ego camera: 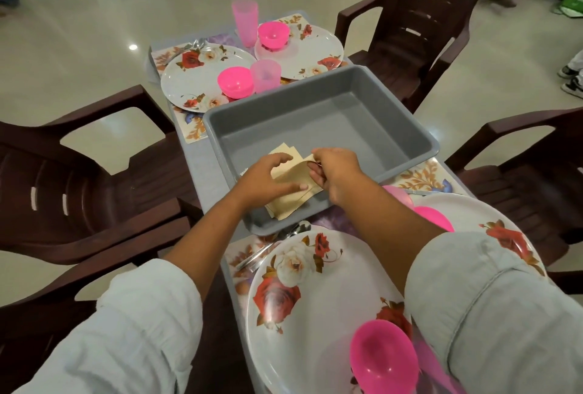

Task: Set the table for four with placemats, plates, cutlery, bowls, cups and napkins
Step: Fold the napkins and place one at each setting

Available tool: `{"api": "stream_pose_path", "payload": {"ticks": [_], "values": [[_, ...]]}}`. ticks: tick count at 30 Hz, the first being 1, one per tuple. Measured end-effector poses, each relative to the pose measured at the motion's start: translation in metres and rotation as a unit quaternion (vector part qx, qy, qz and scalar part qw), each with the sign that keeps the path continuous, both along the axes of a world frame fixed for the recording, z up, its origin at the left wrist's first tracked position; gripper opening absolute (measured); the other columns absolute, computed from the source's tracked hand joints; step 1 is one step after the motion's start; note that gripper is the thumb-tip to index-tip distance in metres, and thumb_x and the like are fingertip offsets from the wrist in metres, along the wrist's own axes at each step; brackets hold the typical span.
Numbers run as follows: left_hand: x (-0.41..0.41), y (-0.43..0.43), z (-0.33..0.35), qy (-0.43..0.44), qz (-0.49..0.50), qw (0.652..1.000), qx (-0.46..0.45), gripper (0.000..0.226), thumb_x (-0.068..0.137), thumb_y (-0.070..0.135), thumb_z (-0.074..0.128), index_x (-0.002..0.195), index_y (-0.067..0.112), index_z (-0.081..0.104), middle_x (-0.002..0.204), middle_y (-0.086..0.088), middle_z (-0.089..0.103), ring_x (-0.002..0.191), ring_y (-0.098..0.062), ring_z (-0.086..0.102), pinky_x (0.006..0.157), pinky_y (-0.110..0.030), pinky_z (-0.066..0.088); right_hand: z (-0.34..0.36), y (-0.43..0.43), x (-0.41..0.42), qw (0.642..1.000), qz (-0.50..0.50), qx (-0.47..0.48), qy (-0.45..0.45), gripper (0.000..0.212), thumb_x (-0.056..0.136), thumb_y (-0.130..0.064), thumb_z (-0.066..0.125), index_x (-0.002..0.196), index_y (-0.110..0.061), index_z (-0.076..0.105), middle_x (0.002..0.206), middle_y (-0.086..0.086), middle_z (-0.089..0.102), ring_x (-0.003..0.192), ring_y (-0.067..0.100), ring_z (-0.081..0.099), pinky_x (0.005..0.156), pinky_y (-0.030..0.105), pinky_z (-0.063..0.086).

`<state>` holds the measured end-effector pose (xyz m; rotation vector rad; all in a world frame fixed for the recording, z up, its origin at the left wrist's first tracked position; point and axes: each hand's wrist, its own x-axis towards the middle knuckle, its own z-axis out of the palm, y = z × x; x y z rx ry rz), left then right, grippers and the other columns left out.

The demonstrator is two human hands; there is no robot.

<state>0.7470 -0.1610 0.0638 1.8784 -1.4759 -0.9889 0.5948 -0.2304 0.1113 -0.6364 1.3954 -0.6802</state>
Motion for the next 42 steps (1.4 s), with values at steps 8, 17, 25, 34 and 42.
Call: {"api": "stream_pose_path", "payload": {"ticks": [8, 17, 25, 34, 42], "values": [[0.002, 0.027, 0.057, 0.101, 0.156, 0.980, -0.067, 0.007, 0.094, 0.020, 0.069, 0.097, 0.020, 0.075, 0.095, 0.002, 0.070, 0.090, -0.013, 0.063, 0.083, -0.036, 0.052, 0.059, 0.022, -0.012, 0.998, 0.011, -0.023, -0.050, 0.015, 0.095, -0.015, 0.064, 0.107, -0.012, 0.071, 0.086, 0.000, 0.071, 0.070, 0.003, 0.070, 0.057, 0.019, 0.055], [-0.017, 0.099, 0.147, 0.445, 0.192, 0.871, -0.078, 0.026, 0.091, 0.019, 0.073, 0.116, 0.018, 0.066, 0.115, -0.007, 0.073, 0.117, -0.030, 0.065, 0.105, -0.052, 0.049, 0.118, 0.086, -0.071, 0.912, 0.216, -0.316, 0.150, 0.044, 0.098, -0.036, 0.062, 0.140, -0.028, 0.054, 0.133, -0.004, 0.057, 0.123, 0.018, 0.054, 0.107, 0.041, 0.046], [-0.060, 0.154, 0.174, 0.539, 0.126, 0.833, -0.021, 0.046, 0.092, 0.021, 0.067, 0.136, 0.010, 0.058, 0.124, -0.019, 0.067, 0.108, -0.034, 0.067, 0.091, -0.047, 0.057, 0.137, 0.147, -0.125, 0.907, 0.262, -0.326, 0.058, 0.042, 0.093, -0.035, 0.071, 0.133, -0.029, 0.060, 0.132, -0.009, 0.064, 0.124, 0.007, 0.057, 0.111, 0.039, 0.045], [-0.099, 0.168, 0.184, 0.555, 0.163, 0.815, 0.030, 0.052, 0.094, 0.027, 0.067, 0.142, 0.011, 0.055, 0.131, -0.023, 0.063, 0.109, -0.036, 0.065, 0.092, -0.051, 0.057, 0.136, 0.175, -0.151, 0.944, 0.247, -0.198, -0.097, 0.027, 0.101, -0.018, 0.062, 0.125, -0.005, 0.064, 0.118, 0.016, 0.071, 0.099, 0.024, 0.074, 0.079, 0.037, 0.062], [-0.103, 0.190, 0.174, 0.427, 0.171, 0.888, 0.016, 0.061, 0.094, 0.066, 0.047, 0.128, 0.017, 0.066, 0.121, -0.012, 0.072, 0.112, -0.030, 0.068, 0.092, -0.044, 0.057, 0.130, 0.171, -0.159, 0.974, 0.176, -0.119, -0.081, 0.023, 0.101, -0.017, 0.060, 0.123, -0.010, 0.064, 0.114, 0.012, 0.072, 0.105, 0.027, 0.070, 0.084, 0.048, 0.062]]}}
